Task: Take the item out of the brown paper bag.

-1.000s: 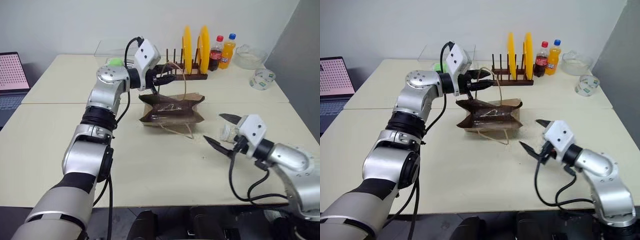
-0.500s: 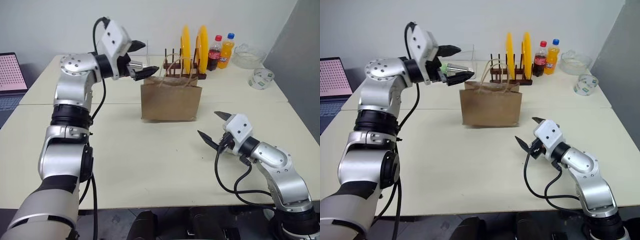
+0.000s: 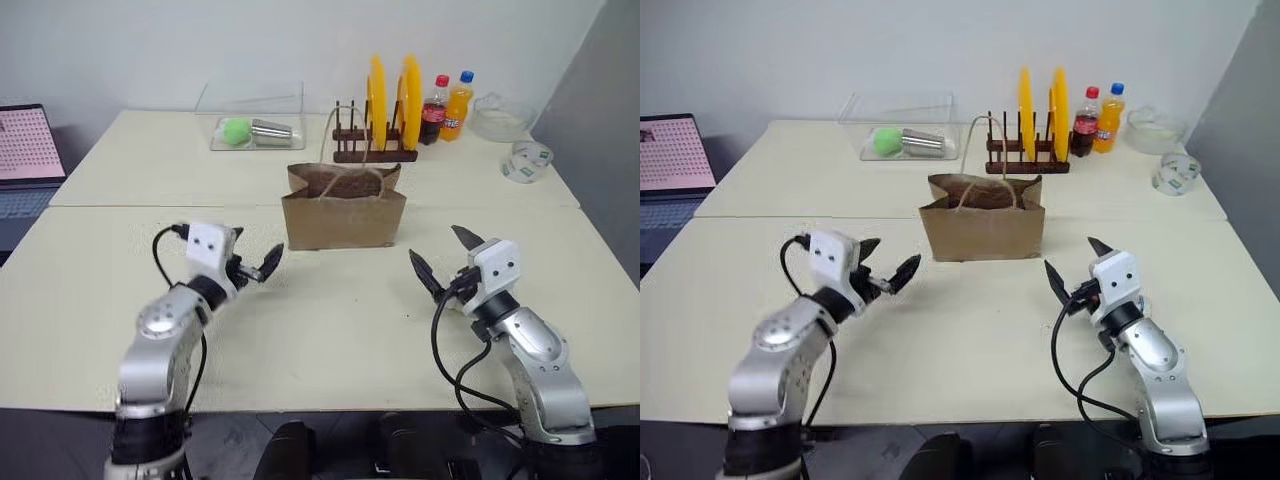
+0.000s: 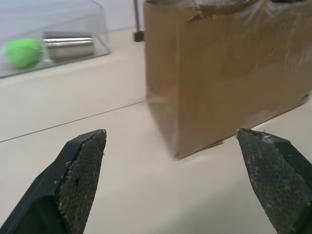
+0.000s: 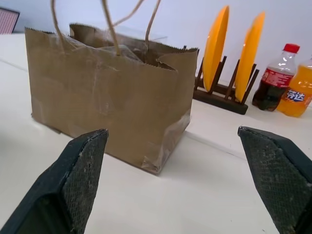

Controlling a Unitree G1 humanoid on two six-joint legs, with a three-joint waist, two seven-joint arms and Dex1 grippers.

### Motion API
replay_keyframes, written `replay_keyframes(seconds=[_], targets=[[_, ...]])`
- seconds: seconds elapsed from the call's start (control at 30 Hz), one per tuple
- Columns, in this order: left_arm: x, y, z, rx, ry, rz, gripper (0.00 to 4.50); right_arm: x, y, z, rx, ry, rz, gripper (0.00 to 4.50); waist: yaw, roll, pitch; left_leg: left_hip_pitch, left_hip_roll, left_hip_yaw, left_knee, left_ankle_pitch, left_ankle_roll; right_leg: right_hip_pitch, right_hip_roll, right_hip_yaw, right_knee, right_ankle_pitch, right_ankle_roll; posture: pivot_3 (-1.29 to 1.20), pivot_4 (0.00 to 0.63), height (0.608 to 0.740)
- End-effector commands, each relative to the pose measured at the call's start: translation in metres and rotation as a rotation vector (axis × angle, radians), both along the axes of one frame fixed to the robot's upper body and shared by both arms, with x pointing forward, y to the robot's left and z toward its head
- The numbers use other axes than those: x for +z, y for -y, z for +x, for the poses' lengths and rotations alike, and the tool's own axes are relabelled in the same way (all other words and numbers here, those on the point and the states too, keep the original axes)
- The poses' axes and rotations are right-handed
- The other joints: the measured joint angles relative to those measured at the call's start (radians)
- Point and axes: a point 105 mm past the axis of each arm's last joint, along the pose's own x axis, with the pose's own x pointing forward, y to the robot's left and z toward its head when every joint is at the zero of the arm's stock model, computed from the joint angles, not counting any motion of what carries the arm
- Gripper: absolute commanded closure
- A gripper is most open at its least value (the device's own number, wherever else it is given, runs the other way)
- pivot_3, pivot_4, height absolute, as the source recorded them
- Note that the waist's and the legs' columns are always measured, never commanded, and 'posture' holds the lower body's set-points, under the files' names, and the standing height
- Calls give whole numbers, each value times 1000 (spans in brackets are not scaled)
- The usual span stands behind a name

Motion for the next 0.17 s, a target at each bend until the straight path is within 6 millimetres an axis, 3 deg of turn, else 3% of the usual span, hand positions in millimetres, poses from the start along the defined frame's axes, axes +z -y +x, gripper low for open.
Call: replay_keyframes(seconds=[0.03, 0.17], targets=[[18, 9, -4, 13, 120, 23, 20, 8, 1, -2, -12, 49, 17, 0, 1, 0, 0, 2, 0, 0, 0, 0, 0, 2, 0, 0, -1, -2, 3, 0, 150, 740], [19, 14, -4, 10, 164, 0, 20, 7, -4, -1, -1, 50, 25, 0, -1, 0, 0, 3, 0, 1, -1, 0, 0, 3, 0, 0, -2, -2, 3, 0, 150, 740]])
